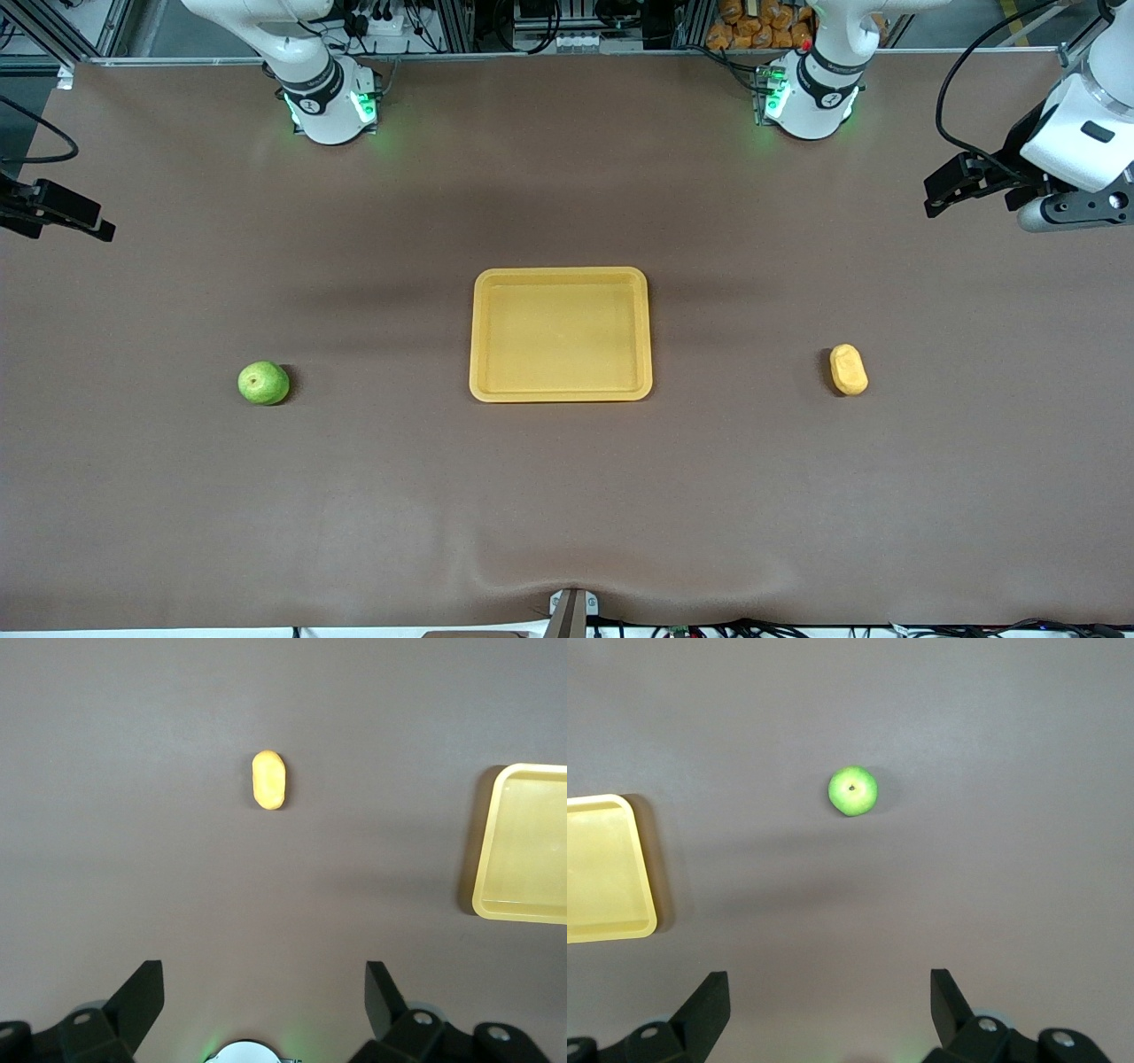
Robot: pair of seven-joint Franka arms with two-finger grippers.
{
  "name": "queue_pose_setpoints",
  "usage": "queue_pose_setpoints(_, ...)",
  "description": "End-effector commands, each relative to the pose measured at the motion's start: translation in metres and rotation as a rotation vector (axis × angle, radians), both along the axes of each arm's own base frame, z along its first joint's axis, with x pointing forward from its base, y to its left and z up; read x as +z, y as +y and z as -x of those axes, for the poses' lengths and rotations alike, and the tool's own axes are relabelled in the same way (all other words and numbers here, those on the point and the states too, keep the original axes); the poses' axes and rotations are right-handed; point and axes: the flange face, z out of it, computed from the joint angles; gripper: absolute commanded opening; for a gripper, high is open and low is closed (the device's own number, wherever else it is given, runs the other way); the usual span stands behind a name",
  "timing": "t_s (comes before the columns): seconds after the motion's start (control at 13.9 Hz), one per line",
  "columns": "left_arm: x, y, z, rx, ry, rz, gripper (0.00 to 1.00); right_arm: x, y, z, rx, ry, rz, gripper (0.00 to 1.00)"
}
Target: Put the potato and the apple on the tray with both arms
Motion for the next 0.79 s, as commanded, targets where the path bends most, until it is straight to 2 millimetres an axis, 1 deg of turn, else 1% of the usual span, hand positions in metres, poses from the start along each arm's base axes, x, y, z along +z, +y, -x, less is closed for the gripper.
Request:
queue_pose_setpoints(0.0, 0.0044, -0.0001, 0.0032, 0.012, 0.012, 0.01, 1.0, 0.0034, -0.002, -0.0033, -0.012, -0.001, 0.018, 1.0)
queue_pose_setpoints(0.72, 0.0029, 0.0022, -0.0007, 0.009, 0.021, 0.011, 1.0, 0.0034, -0.0037, -0.0031, -0.015, -0.001, 0.018, 1.0)
